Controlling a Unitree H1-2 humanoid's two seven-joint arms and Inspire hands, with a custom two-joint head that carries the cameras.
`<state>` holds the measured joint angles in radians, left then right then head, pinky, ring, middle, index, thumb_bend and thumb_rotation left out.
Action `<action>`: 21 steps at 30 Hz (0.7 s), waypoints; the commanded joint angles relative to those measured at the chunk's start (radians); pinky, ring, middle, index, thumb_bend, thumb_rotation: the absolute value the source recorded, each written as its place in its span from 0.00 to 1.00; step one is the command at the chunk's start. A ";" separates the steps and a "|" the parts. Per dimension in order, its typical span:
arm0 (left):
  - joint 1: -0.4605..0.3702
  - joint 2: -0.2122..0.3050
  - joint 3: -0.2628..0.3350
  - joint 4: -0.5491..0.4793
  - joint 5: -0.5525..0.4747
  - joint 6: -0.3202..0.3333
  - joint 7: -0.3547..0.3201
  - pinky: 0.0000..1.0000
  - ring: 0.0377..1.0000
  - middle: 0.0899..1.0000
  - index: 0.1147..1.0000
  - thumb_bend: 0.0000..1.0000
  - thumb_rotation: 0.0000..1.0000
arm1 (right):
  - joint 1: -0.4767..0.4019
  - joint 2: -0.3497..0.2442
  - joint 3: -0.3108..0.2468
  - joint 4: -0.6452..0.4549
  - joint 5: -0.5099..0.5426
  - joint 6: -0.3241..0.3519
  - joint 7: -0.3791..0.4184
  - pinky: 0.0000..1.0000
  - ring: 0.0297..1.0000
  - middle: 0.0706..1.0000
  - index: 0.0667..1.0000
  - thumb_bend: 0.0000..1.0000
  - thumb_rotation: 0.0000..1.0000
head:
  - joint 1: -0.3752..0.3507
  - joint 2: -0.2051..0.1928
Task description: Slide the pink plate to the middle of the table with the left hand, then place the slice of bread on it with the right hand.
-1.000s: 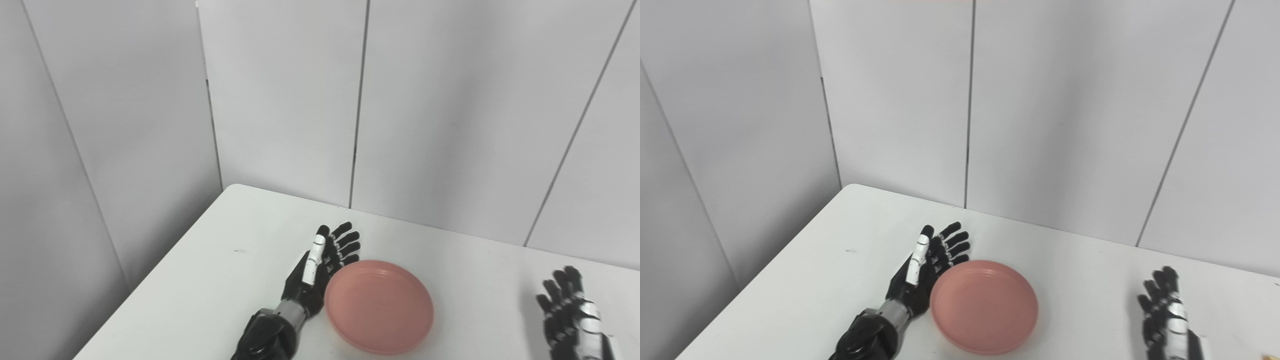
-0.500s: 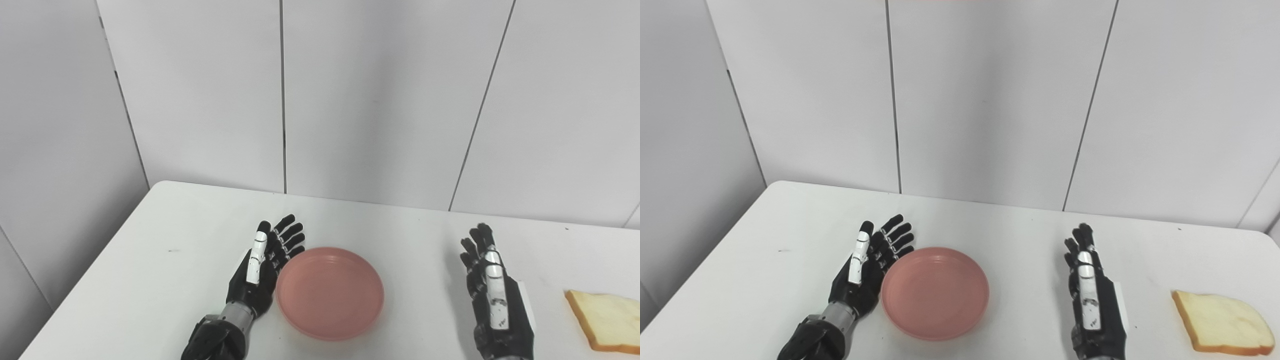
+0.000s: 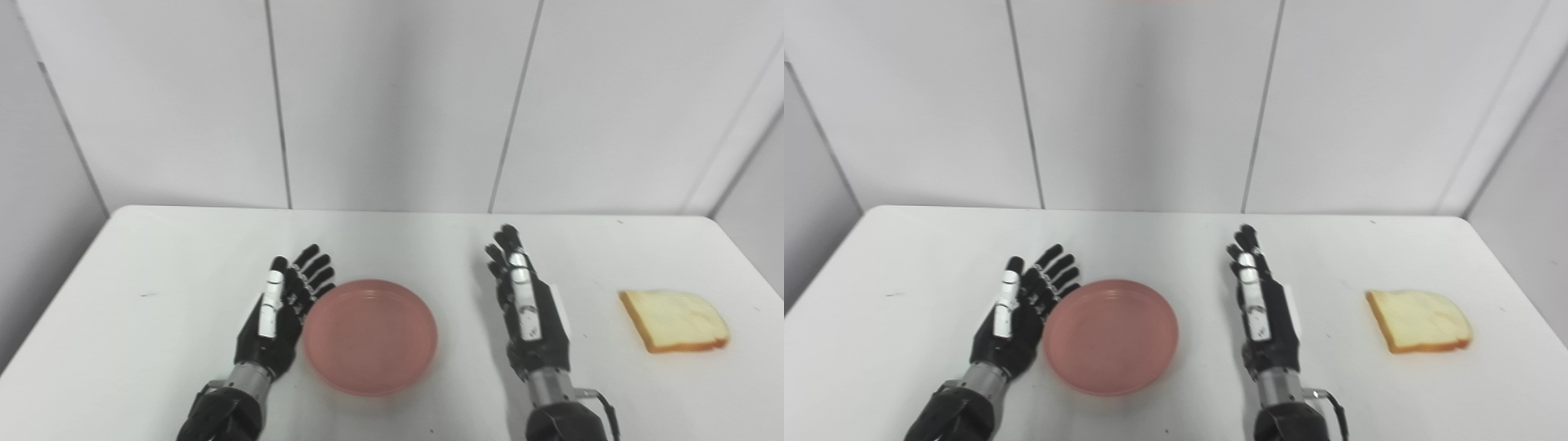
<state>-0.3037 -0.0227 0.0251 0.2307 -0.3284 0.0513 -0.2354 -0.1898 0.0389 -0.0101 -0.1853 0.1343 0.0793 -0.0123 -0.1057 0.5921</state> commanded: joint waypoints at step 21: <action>0.011 -0.096 -0.060 0.057 0.109 -0.126 0.031 0.88 0.91 0.91 0.88 0.76 0.95 | -0.031 -0.049 -0.043 -0.010 0.035 -0.020 0.019 0.99 0.95 0.96 0.96 0.68 0.90 | -0.009 -0.068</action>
<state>-0.2938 -0.0975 -0.0284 0.2603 -0.2297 -0.0323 -0.2107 -0.1999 0.0055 -0.0431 -0.1792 0.1575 0.0791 -0.0102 -0.1151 0.5232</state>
